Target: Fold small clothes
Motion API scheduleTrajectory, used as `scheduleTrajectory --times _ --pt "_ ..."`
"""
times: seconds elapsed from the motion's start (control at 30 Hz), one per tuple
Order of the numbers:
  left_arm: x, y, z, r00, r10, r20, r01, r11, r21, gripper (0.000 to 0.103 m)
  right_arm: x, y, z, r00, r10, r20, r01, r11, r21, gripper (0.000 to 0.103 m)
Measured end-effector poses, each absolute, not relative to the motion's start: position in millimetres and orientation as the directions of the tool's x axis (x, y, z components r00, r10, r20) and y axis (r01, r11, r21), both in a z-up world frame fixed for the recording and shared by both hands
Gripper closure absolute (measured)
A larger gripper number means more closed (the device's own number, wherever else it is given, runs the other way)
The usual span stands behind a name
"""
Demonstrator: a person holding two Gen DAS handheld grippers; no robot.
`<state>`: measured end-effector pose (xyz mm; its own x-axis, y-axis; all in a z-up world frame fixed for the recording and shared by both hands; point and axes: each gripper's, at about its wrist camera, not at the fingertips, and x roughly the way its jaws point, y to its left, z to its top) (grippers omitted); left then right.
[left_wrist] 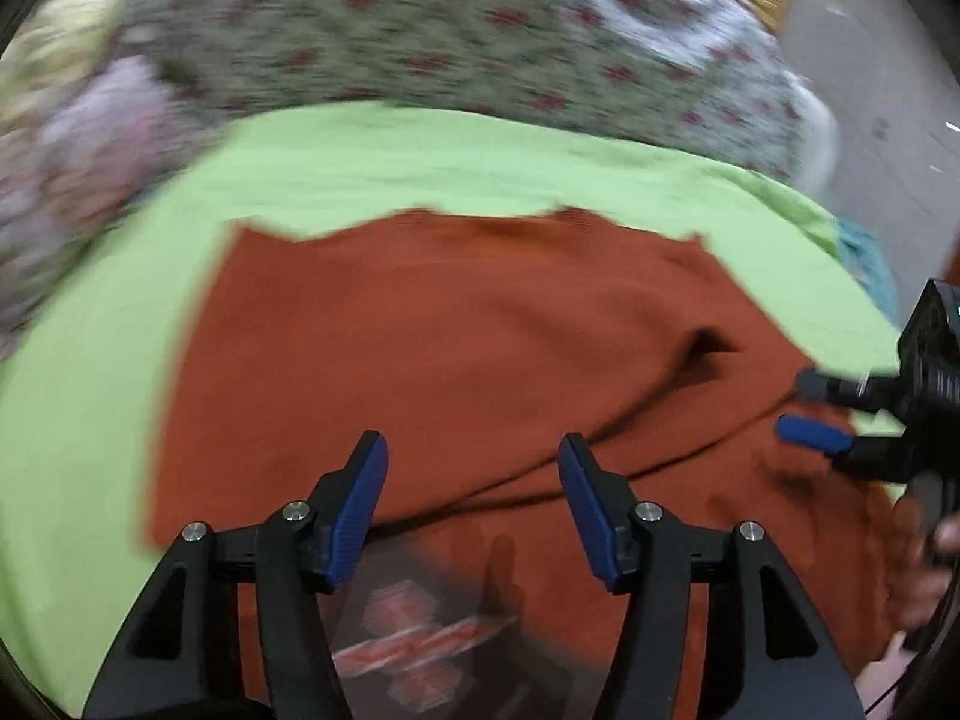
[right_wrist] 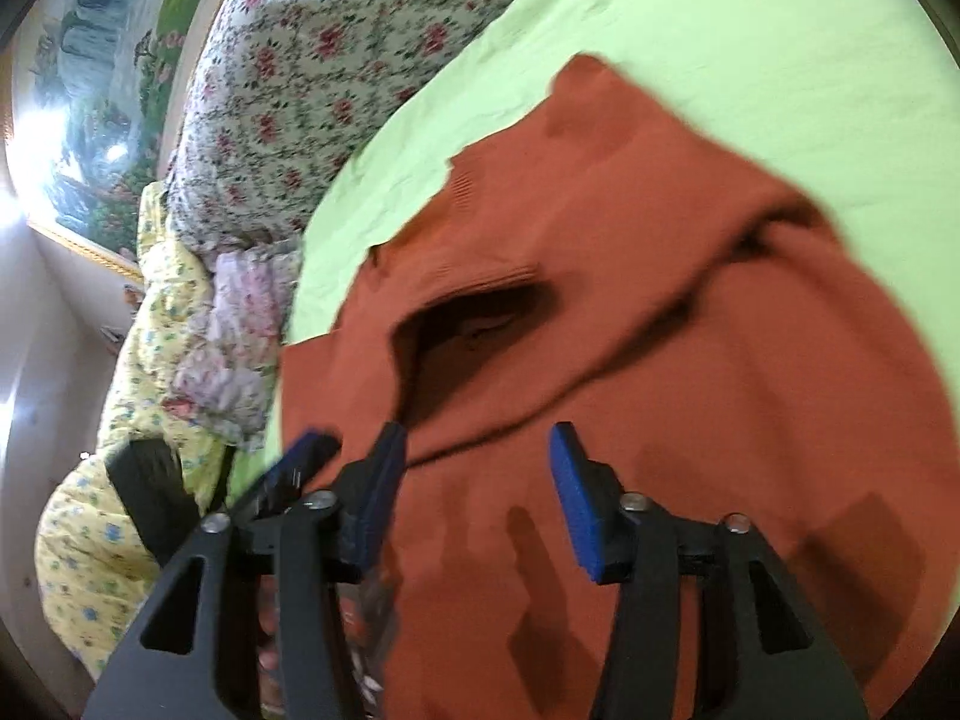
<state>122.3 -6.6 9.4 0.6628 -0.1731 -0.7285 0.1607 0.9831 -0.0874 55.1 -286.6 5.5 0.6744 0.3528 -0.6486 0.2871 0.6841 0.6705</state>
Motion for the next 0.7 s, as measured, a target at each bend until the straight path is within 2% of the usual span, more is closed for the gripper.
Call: scheduleTrajectory --times 0.07,0.2,0.33,0.43,0.47,0.5,0.53,0.57,0.63,0.7 --pt "111 22 5 0.679 -0.089 -0.729 0.079 0.996 -0.048 0.035 74 -282 -1 0.668 0.385 -0.637 0.289 0.655 0.698 0.040" --pt "100 71 -15 0.651 0.033 -0.759 -0.050 0.999 0.001 0.035 109 -277 -11 0.672 0.424 -0.607 0.297 0.597 0.745 0.040" --pt "106 86 -34 0.611 0.036 -0.791 -0.073 0.997 -0.011 0.035 140 -275 -15 0.685 0.446 -0.576 0.289 0.559 0.777 0.040" --pt "123 78 -41 0.606 0.055 -0.794 -0.072 0.997 0.014 0.035 157 -282 -23 0.686 0.388 -0.615 0.344 0.572 0.745 0.043" --pt "130 76 -43 0.606 0.069 -0.793 -0.082 0.996 0.024 0.035 160 -285 -25 0.690 0.377 -0.617 0.354 0.568 0.743 0.060" --pt "137 74 -43 0.606 0.081 -0.791 -0.093 0.995 0.031 0.035 163 -289 -27 0.693 0.371 -0.619 0.360 0.566 0.742 0.088" --pt "143 77 -41 0.609 0.096 -0.788 -0.108 0.993 0.038 0.038 167 -292 -26 0.695 0.362 -0.621 0.363 0.570 0.738 0.097" --pt "149 77 -39 0.610 0.116 -0.784 -0.131 0.990 0.045 0.040 170 -295 -20 0.702 0.356 -0.617 0.352 0.580 0.735 0.097" --pt "158 83 -34 0.613 0.156 -0.775 -0.192 0.980 0.046 0.040 164 -300 15 0.780 0.309 -0.544 0.255 0.638 0.727 0.097" --pt "160 88 -34 0.612 0.145 -0.778 -0.212 0.977 0.015 0.039 150 -302 53 0.855 0.241 -0.459 0.161 0.718 0.677 0.097"
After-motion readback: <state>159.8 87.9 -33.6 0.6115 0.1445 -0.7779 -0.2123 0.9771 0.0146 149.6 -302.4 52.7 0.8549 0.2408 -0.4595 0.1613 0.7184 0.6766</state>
